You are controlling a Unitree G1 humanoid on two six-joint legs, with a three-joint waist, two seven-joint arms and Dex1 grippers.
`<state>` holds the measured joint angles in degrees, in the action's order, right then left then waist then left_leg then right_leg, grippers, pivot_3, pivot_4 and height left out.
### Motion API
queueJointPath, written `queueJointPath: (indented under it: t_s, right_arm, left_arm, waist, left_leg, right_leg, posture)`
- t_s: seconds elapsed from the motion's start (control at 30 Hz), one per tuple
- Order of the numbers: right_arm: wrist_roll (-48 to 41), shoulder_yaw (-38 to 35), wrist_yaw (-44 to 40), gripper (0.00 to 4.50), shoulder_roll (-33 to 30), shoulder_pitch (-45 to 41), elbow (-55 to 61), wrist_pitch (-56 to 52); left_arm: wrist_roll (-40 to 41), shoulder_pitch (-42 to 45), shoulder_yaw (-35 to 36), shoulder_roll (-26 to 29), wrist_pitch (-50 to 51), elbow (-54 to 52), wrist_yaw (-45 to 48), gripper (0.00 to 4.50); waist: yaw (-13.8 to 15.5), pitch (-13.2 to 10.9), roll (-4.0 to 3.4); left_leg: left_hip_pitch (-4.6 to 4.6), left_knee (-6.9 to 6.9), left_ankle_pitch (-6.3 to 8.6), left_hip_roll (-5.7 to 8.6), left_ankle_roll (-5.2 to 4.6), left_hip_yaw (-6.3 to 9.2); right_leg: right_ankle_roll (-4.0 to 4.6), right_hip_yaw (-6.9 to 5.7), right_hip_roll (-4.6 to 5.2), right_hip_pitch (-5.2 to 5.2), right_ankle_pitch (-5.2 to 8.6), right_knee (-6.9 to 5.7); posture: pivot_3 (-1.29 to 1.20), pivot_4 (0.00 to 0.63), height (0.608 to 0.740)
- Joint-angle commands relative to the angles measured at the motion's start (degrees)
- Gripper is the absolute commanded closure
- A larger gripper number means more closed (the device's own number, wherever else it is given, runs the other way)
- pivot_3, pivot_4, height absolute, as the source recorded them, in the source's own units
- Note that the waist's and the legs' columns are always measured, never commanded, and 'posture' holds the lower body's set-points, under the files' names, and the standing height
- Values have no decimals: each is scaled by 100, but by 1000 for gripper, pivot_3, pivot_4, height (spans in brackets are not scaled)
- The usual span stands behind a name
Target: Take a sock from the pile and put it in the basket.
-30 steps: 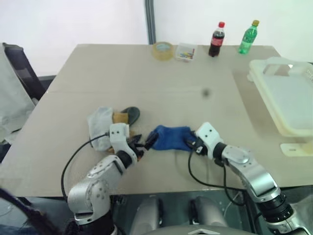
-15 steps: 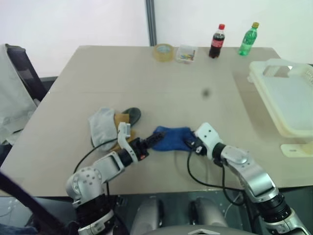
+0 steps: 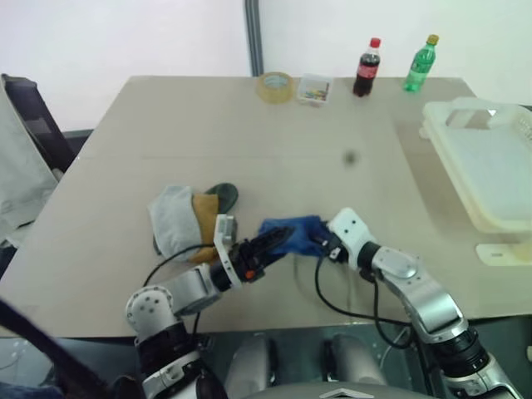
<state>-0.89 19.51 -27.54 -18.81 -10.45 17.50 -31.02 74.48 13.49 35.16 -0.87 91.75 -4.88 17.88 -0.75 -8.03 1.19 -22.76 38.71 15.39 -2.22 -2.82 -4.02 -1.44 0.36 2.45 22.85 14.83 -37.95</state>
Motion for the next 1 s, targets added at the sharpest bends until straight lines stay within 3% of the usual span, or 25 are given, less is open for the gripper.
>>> queueJointPath:
  t_s: [0.03, 0.37, 1.0]
  right_arm:
    - [63, 46, 19, 2512, 6, 47, -130, -102]
    - [69, 17, -7, 2512, -41, 91, -82, -143]
    - [156, 56, -40, 2512, -59, 102, -134, 9]
  left_arm:
    - [648, 15, -80, -57, -241, 81, -455, 148]
    - [1136, -80, -346, 341, -1587, 15, -1116, 148]
    - [1672, -863, -1176, 1510, -2227, 24, -1224, 148]
  waist:
    - [0, -3, 5]
    - [1, -4, 5]
    - [-8, -10, -1]
  left_leg:
    - [0, -2, 0, 0, 0, 0]
    - [-7, -29, 11, 2, 27, -2]
    - [-14, -50, 11, 2, 33, -3]
  right_leg:
    - [0, 0, 1, 1, 0, 1]
    - [12, 1, 10, 19, 3, 7]
    - [27, -1, 19, 40, 12, 11]
  posture:
    - [0, 150, 735]
    - [0, 150, 735]
    - [0, 150, 735]
